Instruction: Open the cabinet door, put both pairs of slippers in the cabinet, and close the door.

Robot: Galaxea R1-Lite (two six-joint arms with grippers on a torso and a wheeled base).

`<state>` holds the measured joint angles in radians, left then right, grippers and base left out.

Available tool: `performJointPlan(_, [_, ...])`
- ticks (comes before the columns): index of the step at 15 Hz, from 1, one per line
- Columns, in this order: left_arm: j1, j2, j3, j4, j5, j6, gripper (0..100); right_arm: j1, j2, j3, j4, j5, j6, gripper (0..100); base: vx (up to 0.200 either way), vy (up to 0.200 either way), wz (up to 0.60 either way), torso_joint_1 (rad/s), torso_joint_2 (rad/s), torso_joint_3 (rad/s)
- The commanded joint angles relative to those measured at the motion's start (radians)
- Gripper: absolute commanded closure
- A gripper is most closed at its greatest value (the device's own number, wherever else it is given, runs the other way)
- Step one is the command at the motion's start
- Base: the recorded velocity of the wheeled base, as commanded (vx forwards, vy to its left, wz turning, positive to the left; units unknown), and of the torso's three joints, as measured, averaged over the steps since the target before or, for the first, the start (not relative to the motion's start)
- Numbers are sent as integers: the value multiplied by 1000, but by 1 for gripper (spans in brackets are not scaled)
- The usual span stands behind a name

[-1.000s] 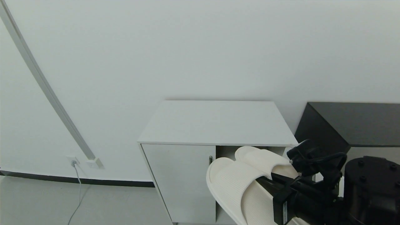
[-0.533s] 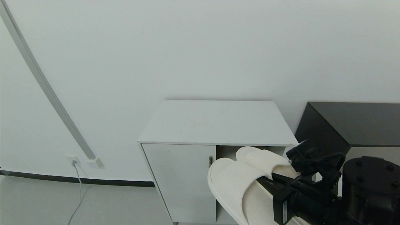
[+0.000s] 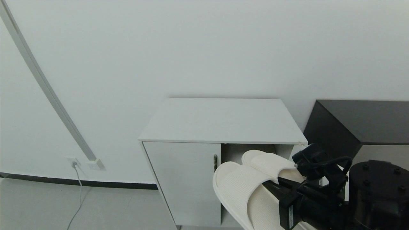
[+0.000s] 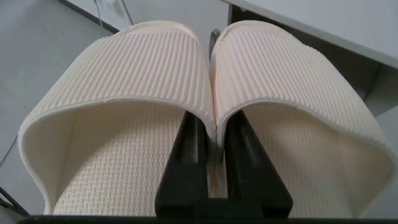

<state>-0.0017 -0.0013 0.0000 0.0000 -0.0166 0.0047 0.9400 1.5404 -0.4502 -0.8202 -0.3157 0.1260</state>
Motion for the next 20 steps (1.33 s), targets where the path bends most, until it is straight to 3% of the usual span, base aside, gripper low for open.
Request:
performJointPlan(1, [0, 1, 0, 0, 0, 0, 100, 0, 7, 2, 0, 0, 0, 100, 0, 0, 0, -168, 383, 217])
performJointPlan(20, [0, 1, 0, 0, 0, -3, 100, 0, 7, 11, -2, 6, 1, 100, 0, 0, 0, -200, 508, 308])
